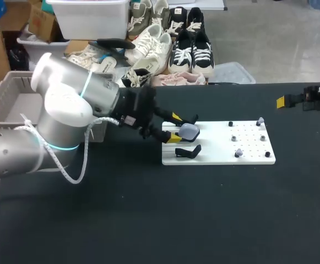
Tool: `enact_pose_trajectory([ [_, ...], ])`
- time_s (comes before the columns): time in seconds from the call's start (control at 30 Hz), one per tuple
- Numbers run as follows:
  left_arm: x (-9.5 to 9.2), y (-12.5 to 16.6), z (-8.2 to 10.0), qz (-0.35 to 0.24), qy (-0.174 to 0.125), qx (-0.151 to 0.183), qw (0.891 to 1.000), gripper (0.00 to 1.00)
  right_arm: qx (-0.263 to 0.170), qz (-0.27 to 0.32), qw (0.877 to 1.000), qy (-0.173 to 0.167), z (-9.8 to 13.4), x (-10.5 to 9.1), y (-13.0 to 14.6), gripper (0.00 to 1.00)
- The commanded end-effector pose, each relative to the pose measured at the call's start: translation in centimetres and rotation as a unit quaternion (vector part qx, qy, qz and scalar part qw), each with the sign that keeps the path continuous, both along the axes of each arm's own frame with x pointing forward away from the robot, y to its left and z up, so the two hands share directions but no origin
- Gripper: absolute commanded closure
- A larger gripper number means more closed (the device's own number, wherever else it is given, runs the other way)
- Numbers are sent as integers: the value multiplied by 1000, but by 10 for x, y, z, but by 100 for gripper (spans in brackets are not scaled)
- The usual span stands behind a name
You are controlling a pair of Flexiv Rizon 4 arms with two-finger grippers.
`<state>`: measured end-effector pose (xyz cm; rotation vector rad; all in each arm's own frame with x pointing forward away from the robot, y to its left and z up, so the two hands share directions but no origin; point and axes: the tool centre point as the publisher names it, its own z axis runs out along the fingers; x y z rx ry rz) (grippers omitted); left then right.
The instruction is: Pick up each earbud case from the left stands, insert the matching earbuds, close the lid, and place the case in the box.
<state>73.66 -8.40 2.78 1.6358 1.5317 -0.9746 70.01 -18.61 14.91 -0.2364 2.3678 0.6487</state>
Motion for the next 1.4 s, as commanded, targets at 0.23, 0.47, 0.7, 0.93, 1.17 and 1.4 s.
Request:
enact_pose_trajectory([
  [0.23,4,-11,-5,6,-6,-7,1000,31,0,1,1000,1,0,1,0,0],
  [0.47,6,-15,-9,5,-9,-6,1000,46,0,1,1000,1,0,1,0,0],
  [0.7,10,-17,-10,5,-9,-8,1000,51,0,1,1000,1,0,1,0,0],
  [0.93,11,-18,-12,3,-9,-9,1000,49,0,1,1000,1,0,1,0,0],
  [1.17,10,-20,-14,-3,-12,-9,1000,51,0,1,1000,1,0,1,0,0],
  [1.4,7,-19,-13,-5,-22,-13,1000,100,0,1,1000,1,0,1,0,0],
])
